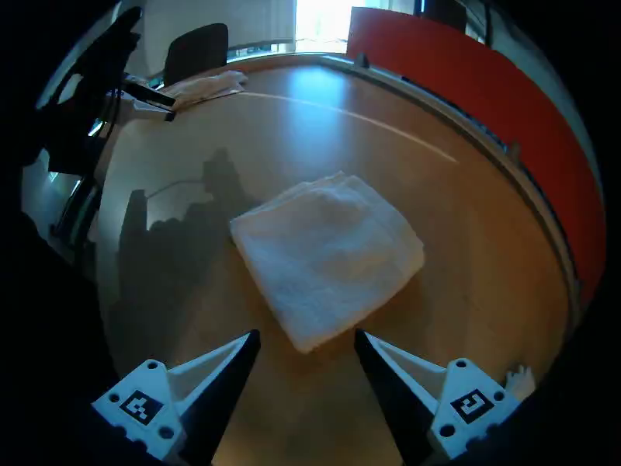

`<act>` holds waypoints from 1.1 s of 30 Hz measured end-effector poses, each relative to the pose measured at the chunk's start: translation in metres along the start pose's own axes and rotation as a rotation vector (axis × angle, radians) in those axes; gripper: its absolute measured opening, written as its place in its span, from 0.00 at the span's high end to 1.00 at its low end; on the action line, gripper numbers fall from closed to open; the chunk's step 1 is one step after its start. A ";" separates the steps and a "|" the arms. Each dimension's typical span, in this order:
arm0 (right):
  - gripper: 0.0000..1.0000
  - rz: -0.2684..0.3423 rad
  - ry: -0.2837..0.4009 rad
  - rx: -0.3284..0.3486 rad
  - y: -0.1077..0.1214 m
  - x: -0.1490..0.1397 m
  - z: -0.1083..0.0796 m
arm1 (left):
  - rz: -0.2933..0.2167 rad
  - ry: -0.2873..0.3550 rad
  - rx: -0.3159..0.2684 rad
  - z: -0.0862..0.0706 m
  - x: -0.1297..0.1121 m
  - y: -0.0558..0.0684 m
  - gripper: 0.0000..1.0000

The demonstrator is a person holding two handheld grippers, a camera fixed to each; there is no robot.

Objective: Fold towel

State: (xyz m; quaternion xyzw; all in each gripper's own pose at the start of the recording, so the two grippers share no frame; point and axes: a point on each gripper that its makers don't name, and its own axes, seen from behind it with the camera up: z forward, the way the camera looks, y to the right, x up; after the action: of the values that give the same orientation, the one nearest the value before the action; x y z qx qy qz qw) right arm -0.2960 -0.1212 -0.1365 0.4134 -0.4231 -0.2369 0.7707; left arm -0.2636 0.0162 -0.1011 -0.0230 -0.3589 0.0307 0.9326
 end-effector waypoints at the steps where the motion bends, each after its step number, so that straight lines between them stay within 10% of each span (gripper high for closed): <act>1: 0.07 0.001 -0.002 -0.001 0.000 -0.001 0.000 | 0.000 0.000 0.000 0.000 0.000 0.000 0.06; 33: 0.94 0.102 -0.021 -0.014 -0.004 -0.021 0.014 | 0.007 0.002 -0.005 -0.003 -0.002 0.003 0.06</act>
State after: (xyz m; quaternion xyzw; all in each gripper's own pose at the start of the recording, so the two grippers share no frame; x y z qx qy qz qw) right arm -0.3197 -0.1143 -0.1452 0.3835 -0.4498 -0.2047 0.7802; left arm -0.2633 0.0188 -0.1055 -0.0267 -0.3582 0.0328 0.9327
